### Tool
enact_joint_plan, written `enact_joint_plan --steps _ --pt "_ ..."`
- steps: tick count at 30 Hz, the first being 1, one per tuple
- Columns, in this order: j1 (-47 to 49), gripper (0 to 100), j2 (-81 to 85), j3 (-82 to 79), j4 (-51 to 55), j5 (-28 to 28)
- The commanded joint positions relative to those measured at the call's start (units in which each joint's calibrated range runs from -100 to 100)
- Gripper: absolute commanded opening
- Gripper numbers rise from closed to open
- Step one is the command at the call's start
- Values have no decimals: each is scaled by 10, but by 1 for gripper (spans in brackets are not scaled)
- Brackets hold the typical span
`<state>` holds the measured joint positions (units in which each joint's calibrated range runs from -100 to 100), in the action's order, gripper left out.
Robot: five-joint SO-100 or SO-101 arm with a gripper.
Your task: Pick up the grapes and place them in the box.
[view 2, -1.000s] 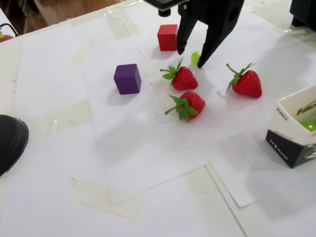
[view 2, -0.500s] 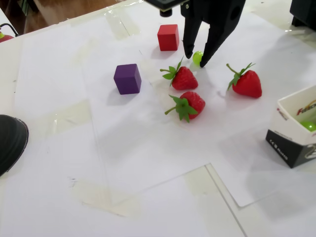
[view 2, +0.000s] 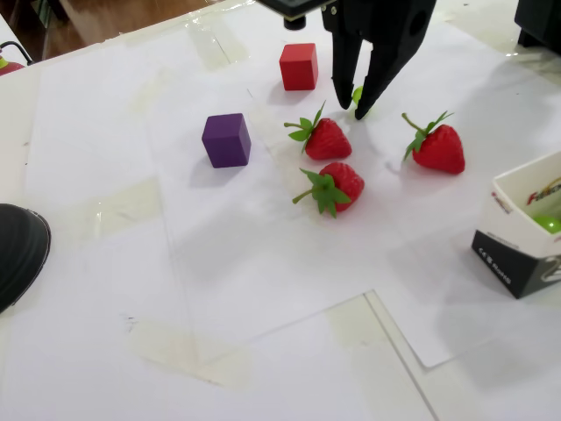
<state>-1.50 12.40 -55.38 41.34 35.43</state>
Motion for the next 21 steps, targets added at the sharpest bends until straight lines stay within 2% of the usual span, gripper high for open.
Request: enact_joint_plan --steps 1,8,15,21 --pt "-2 5 23 -3 12 2" --pt "8 2 32 35 39 -5" --pt "22 0 44 147 136 -12" --pt "27 0 60 175 202 -9"
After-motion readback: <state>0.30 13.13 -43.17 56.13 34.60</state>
